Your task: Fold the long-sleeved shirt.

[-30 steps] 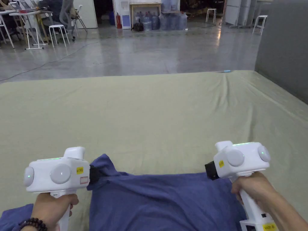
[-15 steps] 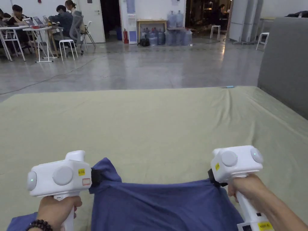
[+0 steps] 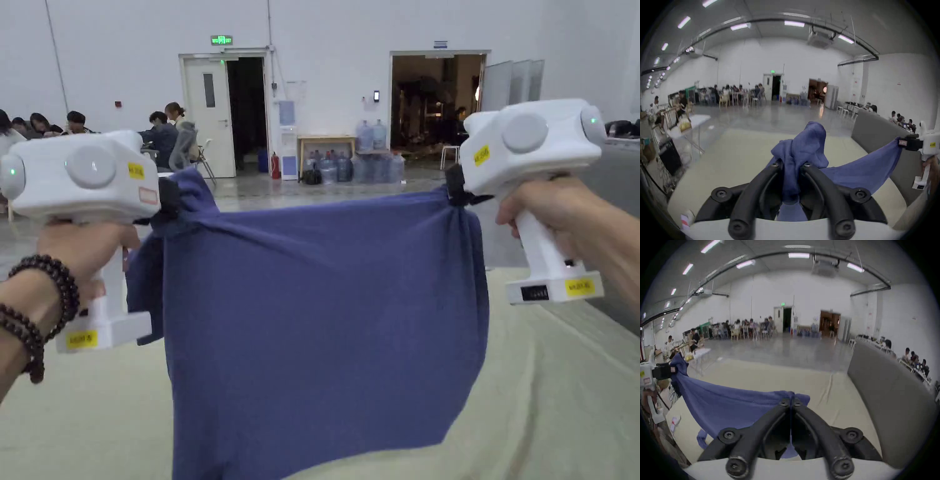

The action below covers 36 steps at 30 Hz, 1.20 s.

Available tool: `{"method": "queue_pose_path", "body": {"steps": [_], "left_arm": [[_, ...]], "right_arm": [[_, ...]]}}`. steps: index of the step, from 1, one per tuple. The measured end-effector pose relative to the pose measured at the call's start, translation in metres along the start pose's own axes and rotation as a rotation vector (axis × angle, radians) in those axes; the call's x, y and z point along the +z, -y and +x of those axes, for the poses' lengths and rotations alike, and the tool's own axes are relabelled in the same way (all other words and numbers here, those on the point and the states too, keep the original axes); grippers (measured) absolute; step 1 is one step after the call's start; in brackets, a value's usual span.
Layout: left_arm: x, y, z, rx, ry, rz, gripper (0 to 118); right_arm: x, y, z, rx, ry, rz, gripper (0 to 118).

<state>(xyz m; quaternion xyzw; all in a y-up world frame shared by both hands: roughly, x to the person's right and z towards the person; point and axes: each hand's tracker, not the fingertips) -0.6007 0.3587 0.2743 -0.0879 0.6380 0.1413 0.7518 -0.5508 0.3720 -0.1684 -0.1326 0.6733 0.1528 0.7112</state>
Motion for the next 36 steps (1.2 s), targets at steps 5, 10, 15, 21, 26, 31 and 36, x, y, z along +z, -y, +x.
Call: {"method": "queue_pose_path", "body": {"steps": [5, 10, 15, 21, 26, 31, 36], "left_arm": [[0.008, -0.097, 0.008, 0.057, -0.061, 0.132, 9], [0.012, -0.114, 0.016, 0.049, -0.098, 0.13, 9], [-0.018, -0.066, 0.012, 0.02, -0.113, 0.067, 9], [-0.096, 0.061, 0.003, 0.026, -0.115, -0.139, 9], [-0.127, 0.151, 0.001, 0.028, -0.109, -0.272, 9], [-0.067, 0.187, 0.0, -0.002, -0.076, -0.243, 9], [0.027, 0.254, -0.001, 0.002, -0.043, -0.259, 9]], "right_arm": [[0.003, -0.09, 0.001, -0.097, 0.016, 0.112, 0], [0.002, -0.109, -0.012, -0.025, 0.06, 0.139, 0], [-0.019, -0.06, -0.015, -0.035, 0.033, 0.093, 0], [-0.096, 0.059, -0.004, -0.075, 0.003, -0.077, 0], [-0.141, 0.152, 0.007, -0.111, 0.008, -0.202, 0], [-0.086, 0.198, 0.009, -0.097, -0.037, -0.189, 0], [0.002, 0.273, -0.005, -0.02, -0.086, -0.222, 0]]}}
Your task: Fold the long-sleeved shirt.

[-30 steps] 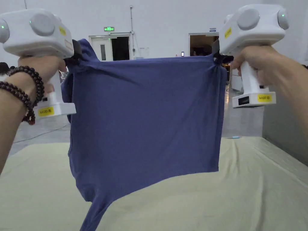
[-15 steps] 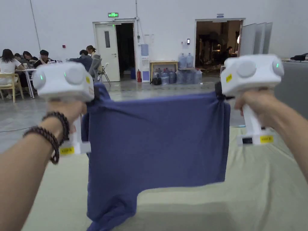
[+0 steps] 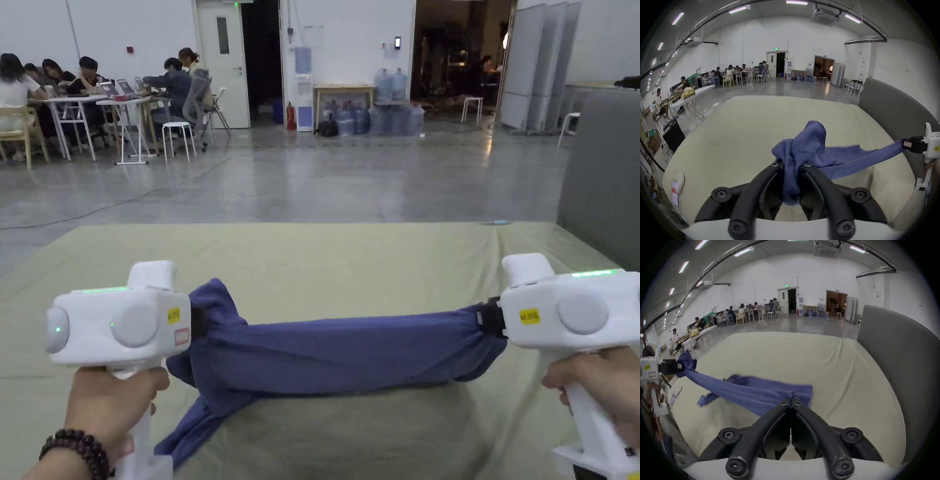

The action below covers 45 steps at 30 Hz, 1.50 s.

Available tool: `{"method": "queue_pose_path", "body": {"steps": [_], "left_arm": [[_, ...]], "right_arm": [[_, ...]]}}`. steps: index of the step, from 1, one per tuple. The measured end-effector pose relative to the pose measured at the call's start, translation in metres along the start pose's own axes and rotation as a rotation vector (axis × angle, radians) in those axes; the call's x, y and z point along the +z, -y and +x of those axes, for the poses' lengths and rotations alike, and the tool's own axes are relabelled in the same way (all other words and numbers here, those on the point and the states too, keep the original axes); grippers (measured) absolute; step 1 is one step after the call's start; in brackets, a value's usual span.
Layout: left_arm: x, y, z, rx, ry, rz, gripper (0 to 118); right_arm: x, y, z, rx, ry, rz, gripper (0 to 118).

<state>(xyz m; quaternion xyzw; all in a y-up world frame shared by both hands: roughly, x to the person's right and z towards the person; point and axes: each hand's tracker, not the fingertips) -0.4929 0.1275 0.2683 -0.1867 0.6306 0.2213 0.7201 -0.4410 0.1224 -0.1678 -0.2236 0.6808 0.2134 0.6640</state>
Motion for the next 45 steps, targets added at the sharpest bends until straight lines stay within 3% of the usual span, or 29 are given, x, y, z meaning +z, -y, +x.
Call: {"method": "queue_pose_path", "body": {"steps": [5, 9, 12, 14, 16, 17, 18, 19, 20, 22, 24, 25, 26, 27, 28, 29, 31, 34, 40, 41, 42, 43, 44, 45], "left_arm": [[0.038, 0.119, -0.023, -0.002, 0.024, -0.205, 9], [0.041, 0.198, -0.049, 0.095, 0.043, -0.41, 9], [0.044, 0.225, -0.06, 0.103, 0.026, -0.448, 8], [0.042, 0.232, -0.066, 0.098, 0.024, -0.448, 8], [0.042, 0.228, -0.073, 0.111, 0.033, -0.46, 9], [0.046, 0.226, -0.07, 0.117, 0.036, -0.454, 18], [0.051, 0.221, -0.072, 0.114, 0.043, -0.449, 58], [0.056, 0.214, -0.074, 0.103, 0.044, -0.441, 98], [0.062, 0.207, -0.077, 0.091, 0.052, -0.429, 118], [0.087, 0.194, -0.073, 0.087, 0.096, -0.27, 116], [0.103, 0.18, -0.075, 0.075, 0.102, -0.264, 116], [0.111, 0.175, -0.061, 0.079, 0.089, -0.252, 114], [0.115, 0.169, -0.058, 0.084, 0.088, -0.232, 106], [0.119, 0.166, -0.056, 0.088, 0.091, -0.207, 69], [0.121, 0.163, -0.052, 0.074, 0.1, -0.169, 23], [0.127, 0.154, -0.049, 0.051, 0.103, -0.146, 0], [0.118, 0.155, -0.039, 0.02, 0.034, -0.139, 0], [0.09, 0.161, -0.045, 0.049, 0.124, -0.229, 0], [0.027, 0.131, -0.039, 0.093, 0.128, -0.221, 0], [0.011, 0.121, -0.035, 0.093, 0.113, -0.211, 21], [-0.012, 0.109, -0.033, 0.104, 0.098, -0.217, 71], [-0.041, 0.099, -0.033, 0.115, 0.075, -0.257, 103], [-0.069, 0.091, -0.033, 0.133, 0.05, -0.284, 113], [-0.096, 0.082, -0.035, 0.141, 0.031, -0.288, 112]], "right_arm": [[0.037, 0.118, -0.015, 0.023, -0.01, -0.14, 0], [0.043, 0.196, -0.029, 0.071, -0.009, -0.334, 0], [0.037, 0.23, -0.041, 0.134, -0.024, -0.498, 0], [0.03, 0.242, -0.049, 0.206, -0.014, -0.513, 0], [0.026, 0.244, -0.048, 0.175, -0.011, -0.534, 2], [0.026, 0.242, -0.048, 0.167, -0.02, -0.543, 16], [0.031, 0.237, -0.048, 0.149, -0.02, -0.538, 56], [0.033, 0.234, -0.044, 0.121, -0.008, -0.513, 87], [0.042, 0.229, -0.042, 0.108, 0.003, -0.464, 100], [0.065, 0.212, -0.038, 0.098, -0.002, -0.347, 100], [0.087, 0.193, -0.035, 0.051, 0.006, -0.293, 99], [0.094, 0.185, -0.032, 0.01, 0.007, -0.269, 94], [0.101, 0.178, -0.03, -0.028, 0.001, -0.241, 79], [0.106, 0.173, -0.027, -0.052, -0.009, -0.21, 38], [0.11, 0.17, -0.026, -0.059, -0.02, -0.177, 0], [0.111, 0.17, -0.027, -0.06, -0.013, -0.156, 0], [0.106, 0.172, -0.031, -0.057, 0.017, -0.154, 0], [0.094, 0.179, -0.032, -0.047, -0.011, -0.209, 0], [0.068, 0.189, -0.026, -0.043, -0.031, -0.267, 0], [0.064, 0.188, -0.025, -0.041, -0.032, -0.274, 0], [0.06, 0.188, -0.024, -0.041, -0.034, -0.28, 0], [0.062, 0.182, -0.025, -0.039, -0.039, -0.289, 0], [0.058, 0.181, -0.025, -0.034, -0.042, -0.296, 0], [0.053, 0.181, -0.024, -0.029, -0.044, -0.301, 0]]}}
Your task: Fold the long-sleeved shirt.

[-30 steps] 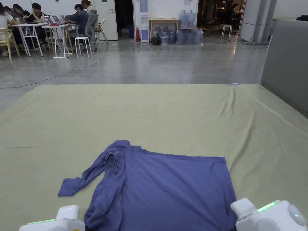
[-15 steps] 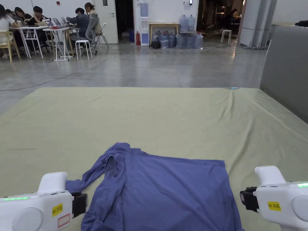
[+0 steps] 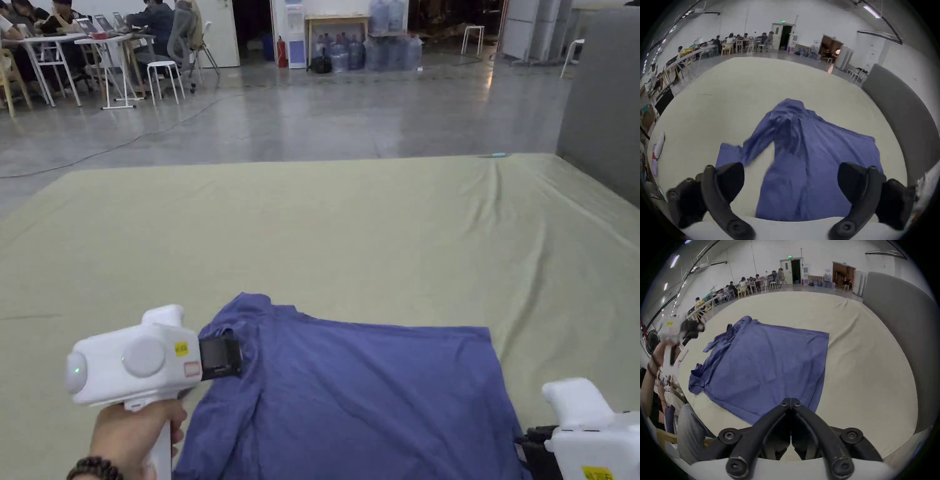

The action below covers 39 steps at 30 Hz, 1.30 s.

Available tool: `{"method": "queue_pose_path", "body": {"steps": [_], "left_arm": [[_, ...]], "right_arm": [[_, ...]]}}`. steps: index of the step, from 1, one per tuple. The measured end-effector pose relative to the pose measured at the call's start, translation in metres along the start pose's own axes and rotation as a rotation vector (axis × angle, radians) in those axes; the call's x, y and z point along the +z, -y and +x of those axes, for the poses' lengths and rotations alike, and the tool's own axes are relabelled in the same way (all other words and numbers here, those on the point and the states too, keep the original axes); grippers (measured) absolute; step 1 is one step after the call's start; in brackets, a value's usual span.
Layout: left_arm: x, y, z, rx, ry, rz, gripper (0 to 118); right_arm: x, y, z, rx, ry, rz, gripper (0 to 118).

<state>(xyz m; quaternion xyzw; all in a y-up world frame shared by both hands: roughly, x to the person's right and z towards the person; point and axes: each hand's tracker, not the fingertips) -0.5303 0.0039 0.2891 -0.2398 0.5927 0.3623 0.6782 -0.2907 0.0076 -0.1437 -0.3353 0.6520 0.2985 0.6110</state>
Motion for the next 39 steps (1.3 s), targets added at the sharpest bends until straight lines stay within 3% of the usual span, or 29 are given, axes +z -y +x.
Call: {"method": "queue_pose_path", "body": {"steps": [3, 5, 10, 11, 13, 14, 17, 23, 28, 29, 30, 31, 32, 37, 39], "left_arm": [[-0.067, -0.039, -0.001, 0.004, -0.056, -0.05, 111], [-0.085, -0.043, 0.011, 0.009, -0.126, -0.06, 108], [-0.12, -0.054, 0.026, 0.015, -0.147, -0.07, 97], [-0.124, -0.053, 0.031, 0.005, -0.156, -0.087, 86], [-0.12, -0.05, 0.036, -0.012, -0.164, -0.094, 31], [-0.122, -0.049, 0.039, -0.025, -0.175, -0.107, 15], [-0.13, -0.05, 0.035, -0.029, -0.187, -0.173, 0], [-0.112, -0.066, 0.024, 0.003, -0.093, -0.123, 0], [-0.091, -0.082, 0.018, -0.016, -0.052, -0.087, 0], [-0.088, -0.084, 0.017, -0.019, -0.046, -0.085, 0], [-0.085, -0.085, 0.016, -0.02, -0.038, -0.081, 0], [-0.083, -0.085, 0.015, -0.022, -0.034, -0.077, 0], [-0.084, -0.086, 0.015, -0.027, -0.034, -0.076, 0], [-0.088, -0.084, 0.011, -0.046, -0.038, -0.077, 0], [-0.091, -0.083, 0.009, -0.049, -0.039, -0.079, 0]], "right_arm": [[-0.026, -0.004, 0.011, 0.014, -0.001, -0.023, 0], [-0.035, -0.008, 0.015, 0.016, 0.0, -0.035, 0], [-0.051, -0.015, 0.018, 0.041, 0.017, -0.059, 0], [-0.054, -0.016, 0.019, 0.045, 0.023, -0.059, 0], [-0.058, -0.021, 0.023, 0.046, 0.025, -0.063, 0], [-0.059, -0.023, 0.023, 0.046, 0.025, -0.064, 0], [-0.066, -0.032, 0.027, 0.044, 0.027, -0.066, 0], [-0.094, -0.084, 0.043, 0.01, 0.022, -0.035, 0], [-0.145, -0.162, 0.065, -0.052, 0.083, -0.018, 0], [-0.157, -0.175, 0.071, -0.093, 0.096, -0.011, 8], [-0.168, -0.186, 0.077, -0.123, 0.084, -0.014, 46], [-0.18, -0.197, 0.083, -0.148, 0.071, -0.034, 71], [-0.19, -0.203, 0.086, -0.172, 0.061, -0.057, 78], [-0.242, -0.224, 0.104, -0.186, 0.157, -0.184, 75], [-0.244, -0.218, 0.1, -0.208, 0.167, -0.2, 62]]}}
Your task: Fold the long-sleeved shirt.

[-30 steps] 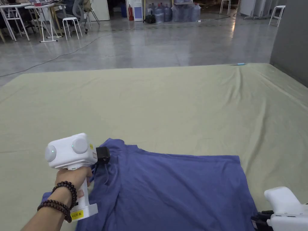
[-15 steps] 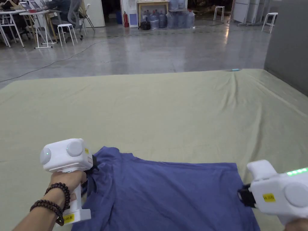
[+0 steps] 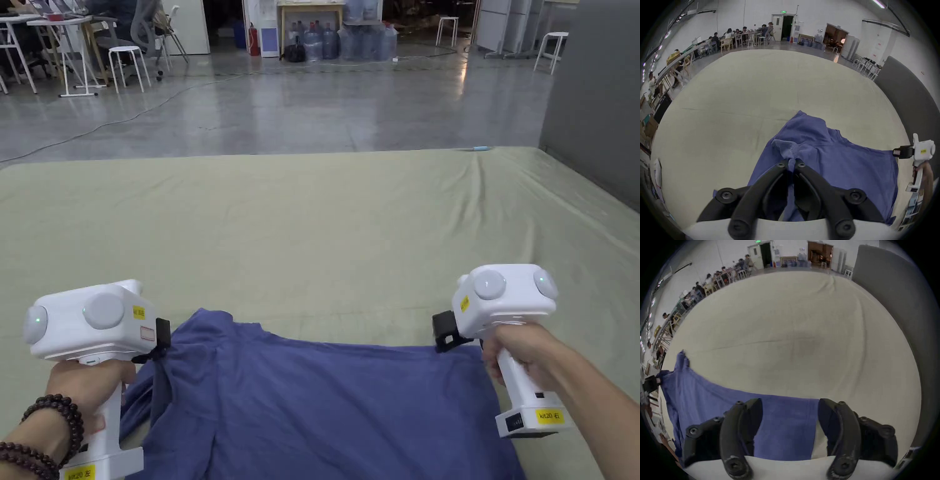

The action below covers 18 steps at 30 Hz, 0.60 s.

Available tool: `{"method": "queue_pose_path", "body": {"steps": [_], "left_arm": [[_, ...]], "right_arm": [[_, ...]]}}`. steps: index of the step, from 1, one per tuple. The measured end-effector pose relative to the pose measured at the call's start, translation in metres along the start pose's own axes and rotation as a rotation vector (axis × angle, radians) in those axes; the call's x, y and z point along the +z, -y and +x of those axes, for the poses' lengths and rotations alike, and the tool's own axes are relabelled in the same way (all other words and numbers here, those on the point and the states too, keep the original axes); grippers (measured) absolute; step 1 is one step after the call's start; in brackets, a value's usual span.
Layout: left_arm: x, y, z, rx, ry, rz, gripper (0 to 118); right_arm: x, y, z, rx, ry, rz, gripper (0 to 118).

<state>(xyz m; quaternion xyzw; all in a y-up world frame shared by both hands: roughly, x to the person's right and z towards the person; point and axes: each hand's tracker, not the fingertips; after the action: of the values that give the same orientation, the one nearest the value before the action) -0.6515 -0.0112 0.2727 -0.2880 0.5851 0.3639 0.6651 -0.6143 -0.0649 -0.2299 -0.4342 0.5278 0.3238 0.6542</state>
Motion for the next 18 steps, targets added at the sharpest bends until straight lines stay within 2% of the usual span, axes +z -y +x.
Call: {"method": "queue_pose_path", "body": {"steps": [1, 3, 5, 7, 9, 11, 12, 15, 18], "left_arm": [[-0.002, 0.001, 0.0, 0.001, -0.001, -0.001, 0], [-0.006, 0.002, 0.0, -0.005, -0.003, -0.005, 0], [-0.011, 0.004, 0.001, -0.013, -0.01, -0.011, 0], [-0.017, 0.005, 0.002, -0.017, -0.015, -0.019, 0], [-0.022, 0.008, 0.003, -0.009, -0.022, -0.027, 0], [-0.021, 0.01, 0.002, 0.023, -0.015, -0.023, 0], [-0.016, 0.008, 0.0, 0.039, -0.007, -0.016, 0], [0.019, -0.004, -0.005, 0.046, 0.0, 0.061, 0], [0.07, -0.027, -0.01, 0.053, 0.03, 0.147, 0]], "right_arm": [[-0.006, 0.0, 0.001, -0.009, -0.001, -0.015, 54], [-0.013, 0.007, -0.003, -0.007, 0.043, -0.081, 51], [-0.01, 0.012, -0.007, -0.002, 0.032, -0.04, 44], [-0.001, 0.014, -0.015, -0.003, 0.043, -0.041, 1], [0.004, 0.019, -0.022, -0.001, -0.004, -0.035, 0], [-0.002, 0.017, -0.03, 0.065, 0.057, -0.012, 0], [0.004, 0.017, -0.03, 0.068, 0.044, -0.012, 0], [0.058, 0.006, -0.022, 0.029, -0.03, 0.092, 0], [0.135, -0.018, -0.016, 0.062, -0.054, 0.206, 0]]}}
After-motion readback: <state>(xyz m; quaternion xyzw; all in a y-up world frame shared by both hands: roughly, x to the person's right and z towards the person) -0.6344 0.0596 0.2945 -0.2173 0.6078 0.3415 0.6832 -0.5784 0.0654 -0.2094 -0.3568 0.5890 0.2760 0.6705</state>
